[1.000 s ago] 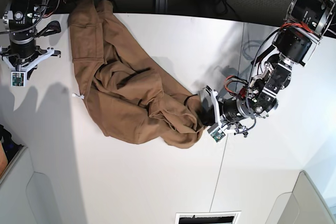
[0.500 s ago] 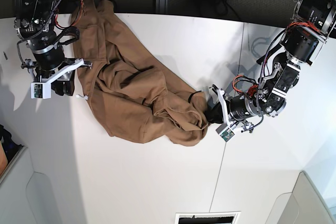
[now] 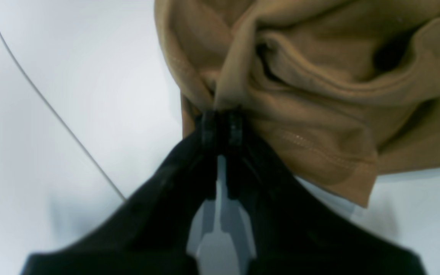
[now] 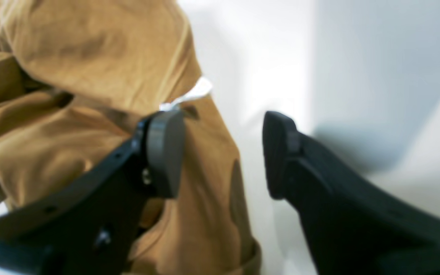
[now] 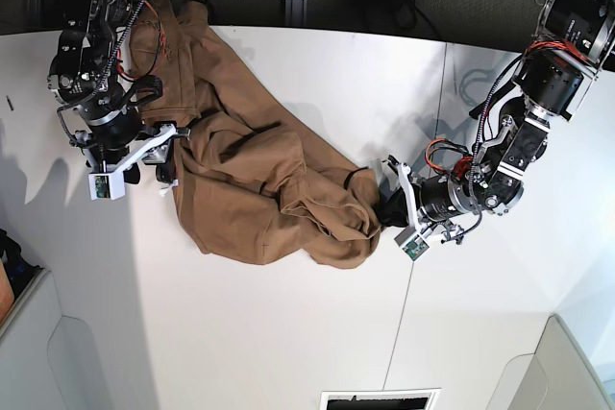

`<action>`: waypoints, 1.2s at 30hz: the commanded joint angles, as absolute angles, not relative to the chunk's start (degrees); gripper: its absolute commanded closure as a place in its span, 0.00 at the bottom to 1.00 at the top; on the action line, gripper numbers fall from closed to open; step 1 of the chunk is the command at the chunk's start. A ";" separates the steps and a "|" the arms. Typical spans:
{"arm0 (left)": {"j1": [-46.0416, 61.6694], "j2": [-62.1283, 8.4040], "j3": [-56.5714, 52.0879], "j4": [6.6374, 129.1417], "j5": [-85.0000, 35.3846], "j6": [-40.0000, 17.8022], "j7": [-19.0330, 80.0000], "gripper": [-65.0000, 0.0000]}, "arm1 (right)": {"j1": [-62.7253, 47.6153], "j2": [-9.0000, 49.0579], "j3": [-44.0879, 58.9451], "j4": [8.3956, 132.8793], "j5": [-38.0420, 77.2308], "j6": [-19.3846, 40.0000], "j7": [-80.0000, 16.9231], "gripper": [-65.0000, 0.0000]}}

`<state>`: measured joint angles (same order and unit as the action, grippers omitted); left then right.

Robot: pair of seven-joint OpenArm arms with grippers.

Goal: Layout the t-shirt on the table in an organized manner, then fold the t-shirt properly

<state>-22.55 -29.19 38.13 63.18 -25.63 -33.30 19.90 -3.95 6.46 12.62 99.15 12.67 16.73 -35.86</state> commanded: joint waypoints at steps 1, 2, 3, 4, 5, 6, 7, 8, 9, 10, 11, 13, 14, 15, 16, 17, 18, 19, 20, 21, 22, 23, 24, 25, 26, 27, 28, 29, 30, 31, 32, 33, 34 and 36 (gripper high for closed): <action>-22.68 -29.54 38.19 63.33 -24.64 -34.17 22.98 1.00 | -3.22 6.61 12.71 100.51 13.87 16.97 -34.76 0.50; -22.68 -29.54 38.19 63.33 -24.64 -34.17 22.96 1.00 | -3.22 6.61 12.73 100.51 14.68 17.08 -34.79 0.50; -22.68 -29.54 38.19 63.33 -24.64 -34.17 22.96 1.00 | -3.22 6.61 12.73 100.55 15.75 17.69 -34.76 0.50; -22.68 -29.54 38.19 63.33 -24.64 -34.17 22.96 1.00 | -3.20 6.61 12.71 100.71 16.95 18.46 -34.81 0.50; -22.68 -29.54 38.19 63.33 -24.64 -34.17 22.96 1.00 | -3.20 6.50 12.71 100.95 18.22 18.79 -34.92 0.50; -22.68 -29.54 38.19 63.33 -24.64 -34.17 22.96 1.00 | -3.20 6.37 12.71 101.36 19.00 19.38 -35.03 0.50; -22.68 -29.52 38.19 63.33 -24.64 -34.17 22.96 1.00 | -3.20 6.04 12.71 101.91 19.59 20.05 -35.33 0.49; -22.68 -29.52 38.19 63.33 -24.64 -34.17 22.96 1.00 | -3.20 5.54 12.71 102.65 19.79 20.43 -35.88 0.49; -22.68 -29.52 38.19 63.33 -24.64 -34.17 22.96 1.00 | -3.20 4.97 12.71 103.42 20.18 21.08 -36.29 0.49; -22.68 -29.52 38.19 63.33 -24.64 -34.17 22.96 1.00 | -3.20 4.32 12.71 103.83 20.14 21.26 -36.47 0.49; -22.68 -29.52 38.19 63.33 -24.64 -34.17 22.94 1.00 | -3.20 3.70 12.71 103.83 19.66 21.23 -36.38 0.49; -22.68 -29.52 38.19 63.33 -24.64 -34.17 22.96 1.00 | -3.20 2.59 12.71 103.42 17.39 21.04 -36.18 0.49; -22.68 -29.52 38.19 63.33 -24.64 -34.17 22.94 1.00 | -3.20 2.07 12.62 103.00 16.34 20.97 -35.86 0.49; -22.70 -29.52 38.19 63.33 -24.64 -34.17 22.94 1.00 | -3.20 1.83 12.47 102.50 15.38 20.95 -35.55 0.49; -22.70 -29.52 38.19 63.33 -24.64 -34.17 22.94 1.00 | -3.20 1.78 11.99 101.91 14.24 20.80 -35.09 0.49; -22.68 -29.52 38.19 63.33 -24.64 -34.17 22.92 1.00 | -3.20 1.80 11.35 101.38 12.60 20.73 -34.48 0.49; -22.68 -29.52 38.19 63.33 -24.64 -34.17 22.92 1.00 | -3.20 1.91 10.59 100.88 11.00 19.97 -34.06 0.49; -22.68 -29.52 38.19 63.33 -24.67 -34.17 22.92 1.00 | -3.20 1.91 9.80 100.42 9.37 18.81 -33.67 0.49; -22.68 -29.52 38.19 63.33 -24.64 -34.17 22.94 1.00 | -3.20 1.91 9.06 99.98 7.64 17.78 -33.12 0.49; -22.68 -29.52 38.19 63.33 -24.64 -34.17 22.94 1.00 | -3.20 1.91 8.38 99.48 6.22 16.86 -32.64 0.49; -22.68 -29.52 38.19 63.33 -24.67 -34.17 22.94 1.00 | -3.20 1.91 7.81 98.91 5.13 16.01 -32.05 0.49; -22.68 -29.52 38.19 63.33 -24.67 -34.17 22.94 1.00 | -3.20 1.91 7.33 98.32 4.23 15.11 -31.42 0.49; -22.68 -29.52 38.19 63.33 -24.67 -34.17 22.94 1.00 | -3.18 1.91 6.94 97.62 3.38 14.04 -30.98 0.49; -22.68 -29.52 38.19 63.33 -24.67 -34.17 22.94 1.00 | -3.18 1.91 6.66 97.03 2.63 12.71 -30.74 0.49; -22.68 -29.54 38.19 63.33 -24.67 -34.17 22.94 1.00 | -3.20 1.91 6.61 96.55 1.87 11.35 -30.52 0.51; -22.68 -29.54 38.19 63.33 -24.67 -34.17 22.96 1.00 | -3.20 1.98 6.61 96.14 1.21 10.41 -30.37 0.58; -22.68 -29.58 38.19 63.33 -24.67 -34.17 22.96 1.00 | -3.20 2.22 6.61 95.96 0.38 9.91 -30.39 0.70; -22.68 -29.65 38.19 63.33 -24.64 -34.17 22.98 1.00 | -3.20 2.28 6.63 95.96 -0.56 9.58 -30.39 0.84; -22.68 -29.76 38.19 63.33 -24.64 -34.15 22.98 1.00 | -3.18 2.63 6.70 95.98 -1.65 9.32 -30.39 0.98; -22.68 -30.04 38.17 63.40 -24.64 -34.20 22.96 1.00 | -3.16 3.18 6.72 96.01 -2.26 9.28 -30.39 1.00; -22.68 -30.39 38.17 63.66 -24.67 -34.17 22.94 1.00 | -3.16 3.75 6.72 96.09 -2.81 9.19 -30.41 1.00; -22.68 -30.79 38.17 64.29 -24.69 -34.17 22.94 1.00 | -3.20 4.56 6.74 96.18 -3.27 9.17 -30.41 1.00; -22.68 -31.40 38.17 65.19 -24.69 -34.11 22.94 1.00 | -3.18 5.43 6.74 96.25 -3.42 9.13 -30.39 1.00; -22.68 -33.34 38.06 67.57 -25.08 -34.11 22.74 1.00 | -3.20 7.09 7.25 96.79 -3.66 8.49 -30.41 1.00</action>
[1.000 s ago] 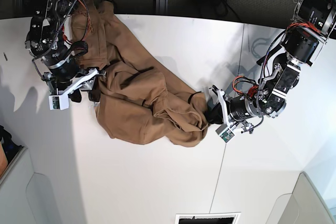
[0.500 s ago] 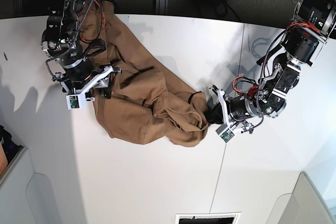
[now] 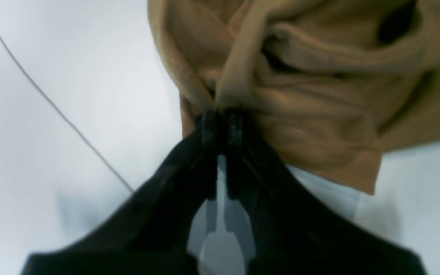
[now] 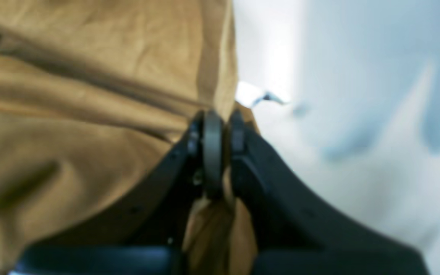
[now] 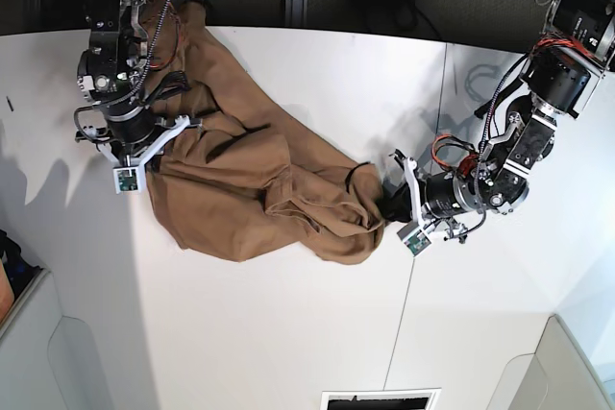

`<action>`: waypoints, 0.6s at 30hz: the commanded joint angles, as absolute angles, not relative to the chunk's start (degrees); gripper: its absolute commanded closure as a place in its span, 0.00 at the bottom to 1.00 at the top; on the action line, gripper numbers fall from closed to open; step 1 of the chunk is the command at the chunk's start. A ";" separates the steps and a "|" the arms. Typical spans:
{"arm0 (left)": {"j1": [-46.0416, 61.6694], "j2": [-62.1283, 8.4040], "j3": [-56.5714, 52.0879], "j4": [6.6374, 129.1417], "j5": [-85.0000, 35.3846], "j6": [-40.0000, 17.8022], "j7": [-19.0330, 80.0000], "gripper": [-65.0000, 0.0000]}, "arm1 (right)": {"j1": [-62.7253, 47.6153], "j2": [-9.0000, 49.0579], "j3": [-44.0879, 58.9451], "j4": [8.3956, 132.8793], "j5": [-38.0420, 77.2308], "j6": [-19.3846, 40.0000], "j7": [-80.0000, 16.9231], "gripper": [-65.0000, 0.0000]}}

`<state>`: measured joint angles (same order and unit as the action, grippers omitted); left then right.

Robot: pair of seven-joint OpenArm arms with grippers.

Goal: Layout the t-shirt on the table in an organized manner, then fold the t-shirt properly

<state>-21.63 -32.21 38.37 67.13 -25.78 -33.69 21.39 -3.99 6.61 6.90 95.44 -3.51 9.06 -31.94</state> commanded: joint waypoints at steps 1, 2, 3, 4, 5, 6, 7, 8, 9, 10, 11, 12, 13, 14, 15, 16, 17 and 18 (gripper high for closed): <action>-22.68 -34.54 37.87 69.01 -25.69 -34.13 22.79 1.00 | -3.20 7.84 7.86 97.10 -3.66 8.05 -30.41 1.00; -22.68 -35.88 37.67 70.57 -26.50 -34.13 22.83 1.00 | -3.18 8.51 8.58 97.47 -3.66 8.03 -30.41 1.00; -22.68 -37.21 37.41 72.14 -27.31 -34.13 22.96 1.00 | -3.18 9.13 9.43 97.89 -3.64 8.03 -30.41 1.00; -22.68 -38.50 37.04 73.67 -27.79 -34.15 23.03 1.00 | -3.20 9.69 10.44 98.28 -3.60 8.08 -30.41 1.00; -22.68 -39.77 36.58 74.96 -28.10 -34.15 23.22 1.00 | -3.18 10.22 11.51 98.65 -3.42 8.12 -30.44 1.00; -22.68 -40.84 36.01 76.05 -28.12 -34.13 23.59 1.00 | -3.20 10.76 12.56 98.94 -3.22 8.10 -30.44 1.00; -22.68 -41.71 35.40 77.01 -28.10 -34.13 24.25 1.00 | -3.20 11.44 13.65 99.02 -2.74 8.10 -30.44 1.00; -22.68 -42.52 34.76 77.76 -28.12 -34.13 24.95 1.00 | -3.20 12.16 14.70 99.02 -1.85 8.10 -30.46 1.00; -22.70 -43.31 34.20 78.26 -28.12 -34.11 25.61 1.00 | -3.20 12.75 15.75 99.02 -1.04 8.12 -30.65 1.00; -22.68 -44.07 33.63 78.50 -28.12 -34.11 25.98 1.00 | -3.20 13.30 16.86 99.02 -0.51 8.16 -30.87 1.00; -22.68 -44.84 33.10 78.52 -28.32 -34.13 26.09 1.00 | -3.20 13.85 17.82 99.02 0.10 8.34 -31.11 1.00; -22.68 -45.63 32.75 78.52 -29.08 -34.13 26.44 1.00 | -3.20 14.31 18.76 99.02 0.58 8.34 -31.27 1.00; -22.68 -46.48 32.51 78.52 -29.91 -34.13 26.83 1.00 | -3.20 14.59 19.62 99.02 0.95 8.29 -31.64 1.00; -22.68 -47.37 32.47 78.52 -30.83 -34.13 27.33 1.00 | -3.18 14.59 20.62 99.02 1.13 8.27 -31.88 1.00; -22.68 -48.16 32.47 78.52 -31.53 -34.17 27.99 1.00 | -3.20 14.57 21.50 99.02 1.30 8.27 -31.99 0.94; -22.68 -48.77 32.47 78.52 -32.47 -34.46 29.15 1.00 | -3.20 14.57 22.24 99.00 1.96 8.29 -32.25 0.82; -22.68 -49.21 32.47 78.52 -33.28 -35.46 30.35 1.00 | -3.20 14.59 22.92 99.02 3.18 8.27 -32.60 0.69; -22.68 -49.63 32.47 78.52 -34.20 -36.49 31.57 0.93 | -3.20 14.57 23.46 99.00 4.73 8.27 -32.93 0.58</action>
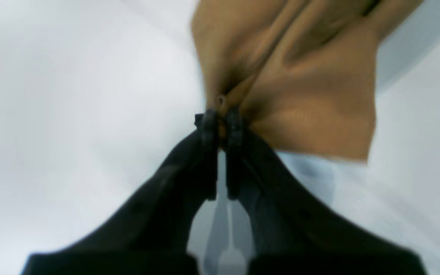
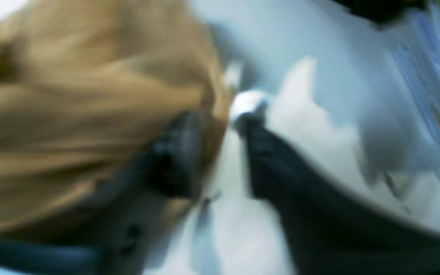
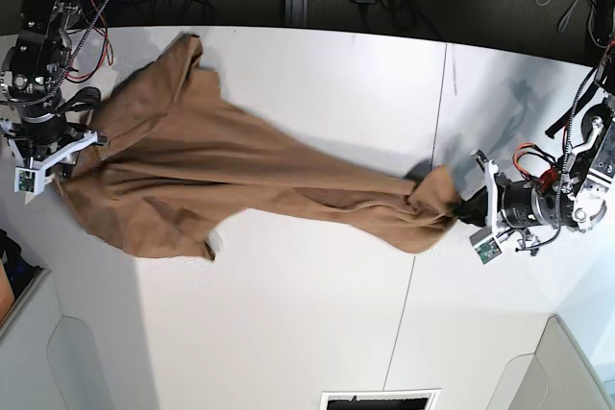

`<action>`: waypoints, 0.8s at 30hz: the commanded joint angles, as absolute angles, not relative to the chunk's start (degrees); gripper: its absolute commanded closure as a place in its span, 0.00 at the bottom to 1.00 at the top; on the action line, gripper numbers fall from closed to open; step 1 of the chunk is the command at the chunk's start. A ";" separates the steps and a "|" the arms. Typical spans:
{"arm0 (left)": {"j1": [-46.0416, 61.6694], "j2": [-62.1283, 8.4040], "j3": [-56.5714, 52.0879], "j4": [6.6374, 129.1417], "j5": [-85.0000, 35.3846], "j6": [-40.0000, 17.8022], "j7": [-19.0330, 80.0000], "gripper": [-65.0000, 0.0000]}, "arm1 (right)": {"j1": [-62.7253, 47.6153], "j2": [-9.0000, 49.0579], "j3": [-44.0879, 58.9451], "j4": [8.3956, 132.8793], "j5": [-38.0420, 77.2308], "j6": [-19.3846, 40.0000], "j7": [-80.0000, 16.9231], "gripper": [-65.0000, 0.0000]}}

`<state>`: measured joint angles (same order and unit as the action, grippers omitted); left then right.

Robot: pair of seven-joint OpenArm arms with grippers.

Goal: Layout the t-shirt on the table in an organized manner, then fold the t-shirt properly

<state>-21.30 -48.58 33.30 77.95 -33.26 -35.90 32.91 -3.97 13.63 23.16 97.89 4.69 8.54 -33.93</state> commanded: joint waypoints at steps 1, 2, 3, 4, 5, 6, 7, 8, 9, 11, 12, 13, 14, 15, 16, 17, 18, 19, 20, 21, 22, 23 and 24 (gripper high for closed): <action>-22.68 -49.89 32.47 78.52 -35.86 -37.63 33.21 0.81 | -3.20 14.57 23.77 99.02 6.09 8.29 -33.21 0.49; -22.68 -50.02 32.47 78.52 -37.85 -38.50 35.05 0.70 | -3.22 14.57 23.90 99.00 6.98 8.29 -33.32 0.45; -22.68 -50.09 32.49 78.52 -40.03 -38.85 36.80 0.60 | -3.22 14.55 23.88 99.00 7.53 8.29 -33.58 0.45; -22.68 -50.09 32.49 78.52 -42.33 -38.85 38.41 0.54 | -3.22 14.46 23.88 99.02 7.99 8.29 -33.74 0.45; -22.68 -50.04 32.49 78.52 -44.31 -38.83 39.66 0.52 | -3.22 14.39 23.88 99.02 8.36 8.29 -33.95 0.45; -22.68 -50.04 32.47 78.52 -45.63 -38.83 40.16 0.52 | -3.22 14.39 23.88 99.02 9.41 8.29 -34.44 0.45; -22.68 -50.06 32.47 78.52 -45.95 -38.79 40.18 0.52 | -3.22 14.39 23.88 99.04 10.63 8.34 -34.85 0.45; -22.68 -50.06 32.45 78.52 -45.82 -38.50 40.14 0.52 | -3.22 14.35 23.88 99.15 11.77 8.88 -35.35 0.45; -22.70 -50.06 32.21 78.52 -45.74 -37.91 40.14 0.52 | -3.22 14.15 23.88 99.39 12.84 9.69 -35.88 0.45; -22.68 -50.02 30.76 78.54 -45.89 -37.52 40.07 0.52 | -3.22 13.26 23.88 100.20 15.57 12.25 -37.08 0.45; -22.68 -50.02 29.47 78.54 -46.11 -37.52 39.72 0.52 | -3.29 12.73 23.88 100.75 17.19 14.15 -37.56 0.48; -22.68 -50.02 27.81 78.61 -46.39 -37.54 39.18 0.52 | -3.38 12.01 23.88 101.51 18.94 16.45 -38.11 0.56; -22.68 -50.02 25.98 78.65 -46.87 -37.56 38.76 0.52 | -3.38 11.27 23.88 102.41 20.84 18.06 -39.18 0.68; -22.68 -50.02 23.92 78.72 -47.48 -37.56 38.35 0.52 | -3.40 10.55 23.88 103.44 22.74 18.68 -40.56 0.85; -22.68 -50.00 21.82 78.81 -48.31 -37.58 38.19 0.52 | -3.38 9.85 23.88 104.42 24.73 18.98 -41.78 1.00; -22.68 -49.98 19.97 78.91 -49.54 -37.80 38.06 0.54 | -3.38 9.19 23.88 105.16 26.70 19.99 -42.70 1.00; -22.68 -49.91 18.37 79.07 -50.96 -38.98 37.95 0.60 | -3.38 8.49 23.81 105.47 28.69 21.82 -43.03 1.00; -22.68 -49.78 17.26 79.07 -52.18 -40.00 38.00 0.69 | -3.38 7.75 23.62 105.47 30.24 24.10 -43.07 1.00; -22.68 -49.78 16.88 79.09 -53.71 -40.00 38.17 0.79 | -3.40 7.05 23.07 105.47 30.89 25.43 -43.11 1.00; -22.68 -49.63 16.91 79.09 -55.66 -40.00 39.00 0.88 | -3.46 6.26 22.13 105.43 30.85 25.89 -43.18 1.00; -22.39 -49.15 16.91 79.18 -57.30 -40.00 40.42 0.92 | -3.68 5.65 20.91 105.41 30.81 25.96 -43.20 1.00; -21.91 -48.45 16.91 79.53 -58.94 -40.00 41.41 0.93 | -4.01 5.13 19.42 105.36 30.26 25.93 -43.29 1.00; -21.26 -47.55 16.91 79.94 -59.09 -40.00 42.04 0.93 | -4.43 4.69 17.69 105.36 29.28 25.93 -43.22 1.00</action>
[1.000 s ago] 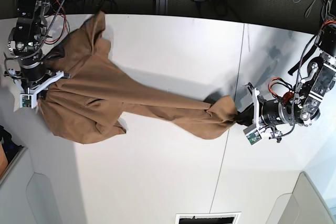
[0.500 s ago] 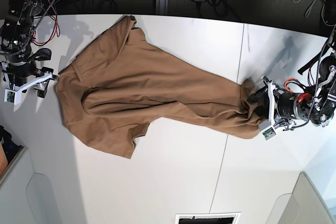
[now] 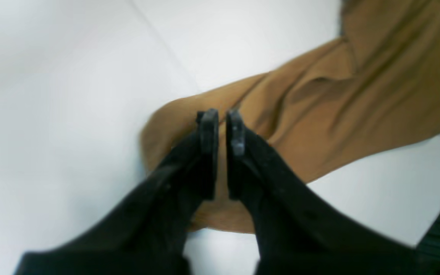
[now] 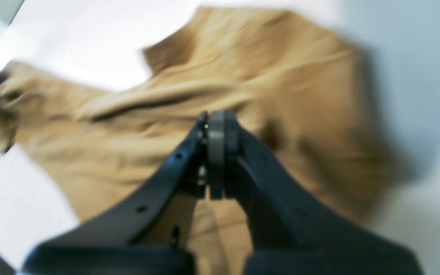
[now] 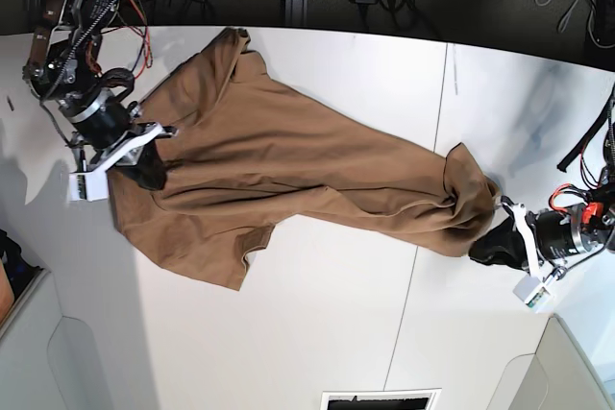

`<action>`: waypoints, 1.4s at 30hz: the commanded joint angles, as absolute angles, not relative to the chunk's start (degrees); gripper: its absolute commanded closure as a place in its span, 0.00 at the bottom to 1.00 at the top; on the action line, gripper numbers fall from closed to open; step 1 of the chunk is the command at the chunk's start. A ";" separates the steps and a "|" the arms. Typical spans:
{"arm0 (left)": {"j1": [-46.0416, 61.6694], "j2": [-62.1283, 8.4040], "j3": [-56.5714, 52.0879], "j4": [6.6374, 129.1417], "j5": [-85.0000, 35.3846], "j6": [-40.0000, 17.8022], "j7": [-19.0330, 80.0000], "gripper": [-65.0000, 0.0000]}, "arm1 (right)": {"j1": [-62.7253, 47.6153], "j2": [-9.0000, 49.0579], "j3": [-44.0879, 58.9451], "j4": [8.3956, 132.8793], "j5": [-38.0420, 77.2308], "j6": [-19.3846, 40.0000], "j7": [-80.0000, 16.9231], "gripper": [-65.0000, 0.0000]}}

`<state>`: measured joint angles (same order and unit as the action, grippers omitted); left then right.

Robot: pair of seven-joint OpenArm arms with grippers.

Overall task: Layout the t-shirt on the table in an organized manner, then fold the t-shirt properly
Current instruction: 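Regrasp the shirt edges with both grippers and shake it out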

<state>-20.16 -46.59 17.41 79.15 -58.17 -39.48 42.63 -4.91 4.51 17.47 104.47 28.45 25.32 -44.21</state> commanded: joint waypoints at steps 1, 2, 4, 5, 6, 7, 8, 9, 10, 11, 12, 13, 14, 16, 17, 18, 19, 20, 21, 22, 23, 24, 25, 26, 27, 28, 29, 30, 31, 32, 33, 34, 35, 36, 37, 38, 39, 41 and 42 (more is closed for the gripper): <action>-20.38 -46.50 16.91 80.18 -58.70 -40.00 42.28 0.93 | -4.78 4.34 15.75 105.30 27.86 25.93 -43.24 1.00; -19.57 -45.15 16.91 80.23 -58.19 -40.00 42.30 0.93 | -5.26 4.08 13.80 105.19 25.93 25.91 -43.09 1.00; -18.06 -42.13 16.91 80.20 -55.90 -40.00 42.28 0.93 | -5.93 3.97 10.00 104.84 22.11 25.69 -42.39 1.00; -17.43 -40.66 16.91 80.20 -54.08 -40.00 42.26 0.93 | -6.26 3.97 8.40 104.53 20.47 25.67 -41.91 1.00; -16.88 -39.27 16.91 80.20 -52.34 -40.00 42.22 0.93 | -6.55 3.97 7.07 104.14 19.14 25.58 -41.65 1.00; -16.34 -38.00 16.91 80.20 -50.74 -40.00 42.22 0.93 | -6.76 3.97 6.04 103.55 18.09 25.12 -41.56 1.00; -15.92 -37.01 16.91 80.20 -48.80 -40.00 41.74 0.91 | -6.90 3.97 5.32 102.89 17.32 24.77 -41.56 1.00; -15.64 -36.12 16.91 80.20 -46.78 -40.00 40.88 0.88 | -7.09 3.97 4.84 102.24 16.86 24.60 -41.54 1.00; -15.44 -35.66 16.91 80.20 -44.47 -40.00 39.75 0.83 | -7.20 3.95 4.67 101.62 16.88 24.64 -41.58 1.00; -15.38 -35.22 16.91 80.20 -42.09 -40.00 38.19 0.78 | -7.38 3.97 4.62 101.25 16.93 24.64 -41.58 1.00; -15.38 -35.07 16.91 80.20 -39.48 -40.00 36.58 0.73 | -7.46 3.95 4.64 100.99 16.91 24.62 -41.60 1.00; -15.40 -34.94 16.91 80.20 -37.08 -40.00 34.79 0.70 | -7.51 3.97 4.64 100.97 16.88 24.62 -41.63 1.00; -15.40 -34.94 16.91 80.20 -34.70 -40.00 33.10 0.69 | -7.53 3.97 4.64 100.97 16.88 24.64 -41.74 1.00; -15.38 -34.94 16.91 80.20 -31.11 -40.00 31.16 0.68 | -7.53 3.97 4.62 100.97 16.91 24.62 -41.82 1.00; -15.31 -34.94 16.93 80.20 -30.22 -40.00 31.14 0.68 | -7.75 3.97 4.64 100.97 16.93 24.64 -41.78 1.00; -15.18 -34.94 16.95 80.20 -29.82 -40.00 31.14 0.68 | -7.94 3.95 4.62 100.97 16.95 24.64 -41.78 1.00; -15.05 -34.94 17.02 80.20 -29.45 -40.00 31.14 0.68 | -8.14 3.92 4.62 100.97 17.04 24.62 -41.74 1.00; -15.05 -34.94 17.02 80.20 -28.73 -40.00 31.07 0.68 | -8.29 3.95 4.62 100.97 17.26 24.60 -41.80 1.00; -15.07 -34.94 17.02 80.20 -28.25 -40.00 30.94 0.68 | -8.45 3.95 4.62 100.97 17.39 24.62 -41.80 1.00; -15.07 -34.96 17.02 80.20 -27.62 -40.00 30.30 0.68 | -8.47 3.95 4.62 100.97 17.41 24.62 -41.85 1.00; -15.07 -34.96 17.02 80.20 -26.83 -40.00 29.65 0.68 | -8.60 3.95 4.62 100.97 17.41 24.62 -41.82 1.00; -15.05 -34.94 17.08 80.20 -26.30 -40.00 29.54 0.68 | -8.80 3.95 4.62 100.97 17.50 24.62 -41.78 1.00; -15.05 -34.96 17.52 80.20 -26.09 -40.00 29.56 0.68 | -9.10 3.92 4.62 100.97 17.58 24.62 -41.76 1.00; -15.05 -35.03 18.28 80.20 -25.36 -40.00 29.54 0.68 | -9.41 3.92 4.62 100.97 17.80 24.64 -41.82 1.00; -15.07 -35.09 19.51 80.20 -24.43 -40.00 29.36 0.69 | -9.80 3.95 4.62 100.97 18.02 24.64 -41.80 1.00; -15.07 -35.09 21.02 80.20 -23.40 -40.00 29.28 0.69 | -10.11 3.95 4.62 100.97 18.02 24.64 -41.78 1.00; -15.07 -35.07 22.70 80.20 -22.26 -40.00 28.86 0.69 | -10.37 3.92 4.62 100.97 18.00 24.64 -41.82 1.00; -15.07 -35.09 24.49 80.20 -21.15 -40.00 27.94 0.74 | -10.59 3.95 4.62 100.97 17.98 24.64 -41.80 1.00; -15.07 -35.09 26.02 80.20 -20.08 -40.00 26.87 0.81 | -10.72 3.95 4.62 100.97 17.98 24.64 -41.80 1.00; -15.07 -35.09 27.27 80.20 -18.94 -40.00 25.82 0.91 | -11.03 3.95 4.62 100.97 17.98 24.64 -41.76 1.00; -15.09 -35.09 28.16 80.20 -17.91 -40.00 24.91 0.99 | -11.22 3.95 4.62 100.97 17.96 24.64 -41.78 1.00; -15.09 -35.09 28.58 80.20 -17.15 -40.00 24.18 1.00 | -11.53 3.95 4.62 100.97 17.85 24.64 -41.85 1.00; -15.09 -35.09 28.60 80.23 -16.84 -40.00 24.08 1.00 | -11.94 3.97 4.62 100.97 17.47 24.64 -41.80 1.00; -15.35 -35.11 28.56 80.23 -16.84 -38.87 24.10 1.00 | -12.27 3.97 4.62 100.97 16.82 24.64 -41.80 1.00; -15.64 -35.27 28.36 80.25 -16.84 -37.23 24.23 1.00 | -12.60 3.97 4.62 100.97 16.10 24.64 -41.82 1.00; -16.19 -35.59 28.25 80.25 -16.86 -36.32 24.27 1.00 | -12.93 3.99 4.64 100.97 15.35 24.64 -41.80 1.00; -16.80 -36.10 28.03 80.29 -16.86 -35.99 24.27 1.00 | -13.26 4.12 4.64 100.97 14.90 24.62 -41.85 1.00; -18.13 -37.32 27.68 80.99 -16.95 -36.05 24.67 1.00 | -13.85 4.49 4.64 100.97 14.74 24.62 -41.82 1.00; -18.65 -38.06 27.59 81.89 -16.95 -36.05 24.67 1.00 | -14.09 4.93 4.64 100.97 14.74 24.64 -41.82 1.00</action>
